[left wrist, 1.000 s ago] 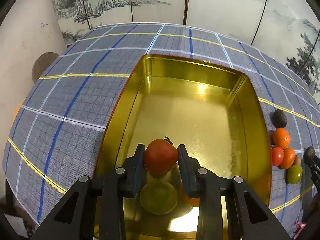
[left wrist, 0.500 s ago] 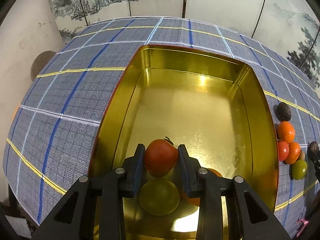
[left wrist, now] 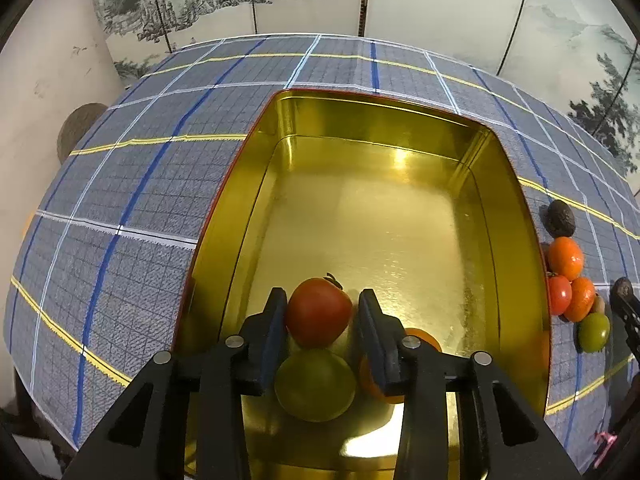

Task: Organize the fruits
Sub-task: 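Carry the red tomato into the gold tin and open the left tool while the right holds the brown fruit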

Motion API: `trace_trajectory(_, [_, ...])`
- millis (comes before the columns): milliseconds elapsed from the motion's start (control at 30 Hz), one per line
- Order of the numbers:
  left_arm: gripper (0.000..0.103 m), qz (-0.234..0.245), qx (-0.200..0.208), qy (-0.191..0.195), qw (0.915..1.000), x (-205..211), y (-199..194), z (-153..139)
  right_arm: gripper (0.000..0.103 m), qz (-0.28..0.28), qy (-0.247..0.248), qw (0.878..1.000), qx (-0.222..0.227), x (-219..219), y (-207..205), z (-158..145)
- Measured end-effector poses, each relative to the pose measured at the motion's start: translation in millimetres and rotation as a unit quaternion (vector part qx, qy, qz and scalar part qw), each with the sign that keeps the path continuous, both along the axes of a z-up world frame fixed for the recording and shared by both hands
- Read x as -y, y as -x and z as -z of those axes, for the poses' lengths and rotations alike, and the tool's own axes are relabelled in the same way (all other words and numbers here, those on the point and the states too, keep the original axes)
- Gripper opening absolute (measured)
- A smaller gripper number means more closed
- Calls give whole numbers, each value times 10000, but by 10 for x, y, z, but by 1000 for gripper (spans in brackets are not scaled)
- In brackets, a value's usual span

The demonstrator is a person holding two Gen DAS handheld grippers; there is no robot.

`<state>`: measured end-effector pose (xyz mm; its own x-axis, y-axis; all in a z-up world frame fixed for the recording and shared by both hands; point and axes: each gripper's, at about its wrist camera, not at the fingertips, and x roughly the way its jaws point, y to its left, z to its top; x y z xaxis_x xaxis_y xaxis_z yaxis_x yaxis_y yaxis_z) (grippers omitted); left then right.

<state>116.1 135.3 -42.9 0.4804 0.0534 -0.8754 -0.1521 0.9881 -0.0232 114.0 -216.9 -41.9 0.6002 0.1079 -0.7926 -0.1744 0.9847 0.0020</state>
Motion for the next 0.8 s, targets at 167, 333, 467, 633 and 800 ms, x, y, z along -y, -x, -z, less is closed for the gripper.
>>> trace_trajectory(167, [60, 2, 192, -177, 9997, 34, 82, -99, 36, 2, -6, 10000, 0, 4, 2, -2])
trace_trajectory(333, [62, -25, 340, -160, 9993, 20, 188, -204, 35, 4, -3, 10000, 2, 11, 3, 3])
trace_trajectory(467, [62, -105, 489, -126, 9987, 15, 314, -287, 35, 4, -3, 10000, 1, 4, 4, 1])
trace_trajectory(633, [62, -174, 701, -146, 9973, 44, 517, -376, 35, 18, 10, 10000, 6, 12, 3, 6])
trace_trajectory(800, [62, -174, 834, -142, 9963, 81, 694, -432, 35, 55, 3, 10000, 9, 7, -13, 4])
